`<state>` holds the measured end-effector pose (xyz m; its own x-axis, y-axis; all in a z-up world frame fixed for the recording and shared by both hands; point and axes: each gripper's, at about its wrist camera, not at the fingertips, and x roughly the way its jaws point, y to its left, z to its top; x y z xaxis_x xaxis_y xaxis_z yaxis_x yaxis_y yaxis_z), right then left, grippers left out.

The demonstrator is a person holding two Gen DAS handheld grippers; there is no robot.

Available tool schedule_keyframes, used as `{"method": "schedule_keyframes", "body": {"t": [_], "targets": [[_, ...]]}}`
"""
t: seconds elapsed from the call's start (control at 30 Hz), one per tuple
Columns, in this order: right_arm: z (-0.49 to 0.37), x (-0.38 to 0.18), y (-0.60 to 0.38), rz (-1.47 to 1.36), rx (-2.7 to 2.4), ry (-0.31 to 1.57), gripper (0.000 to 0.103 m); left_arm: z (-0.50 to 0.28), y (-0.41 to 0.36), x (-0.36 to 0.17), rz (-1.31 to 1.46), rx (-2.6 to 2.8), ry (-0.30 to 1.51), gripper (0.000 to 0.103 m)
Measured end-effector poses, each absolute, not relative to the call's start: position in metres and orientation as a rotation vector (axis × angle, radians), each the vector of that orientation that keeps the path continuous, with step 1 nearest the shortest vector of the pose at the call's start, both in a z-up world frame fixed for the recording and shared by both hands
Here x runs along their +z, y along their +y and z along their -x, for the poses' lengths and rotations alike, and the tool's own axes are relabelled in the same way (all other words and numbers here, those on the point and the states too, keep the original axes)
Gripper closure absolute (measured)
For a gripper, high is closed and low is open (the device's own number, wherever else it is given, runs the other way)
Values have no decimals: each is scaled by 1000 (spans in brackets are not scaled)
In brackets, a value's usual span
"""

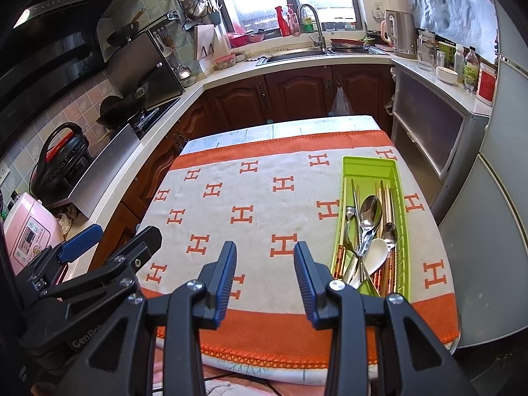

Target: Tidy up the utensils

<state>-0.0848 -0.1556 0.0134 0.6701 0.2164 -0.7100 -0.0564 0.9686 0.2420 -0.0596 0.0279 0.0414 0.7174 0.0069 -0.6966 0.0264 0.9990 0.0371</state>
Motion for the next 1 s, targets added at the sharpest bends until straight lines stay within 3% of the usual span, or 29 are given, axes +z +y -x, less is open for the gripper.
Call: {"method": "schedule_keyframes", "body": {"t": [1.0], "targets": [[83, 6, -153, -209, 153, 840, 67, 58, 26, 31, -40, -9, 789, 19]]}}
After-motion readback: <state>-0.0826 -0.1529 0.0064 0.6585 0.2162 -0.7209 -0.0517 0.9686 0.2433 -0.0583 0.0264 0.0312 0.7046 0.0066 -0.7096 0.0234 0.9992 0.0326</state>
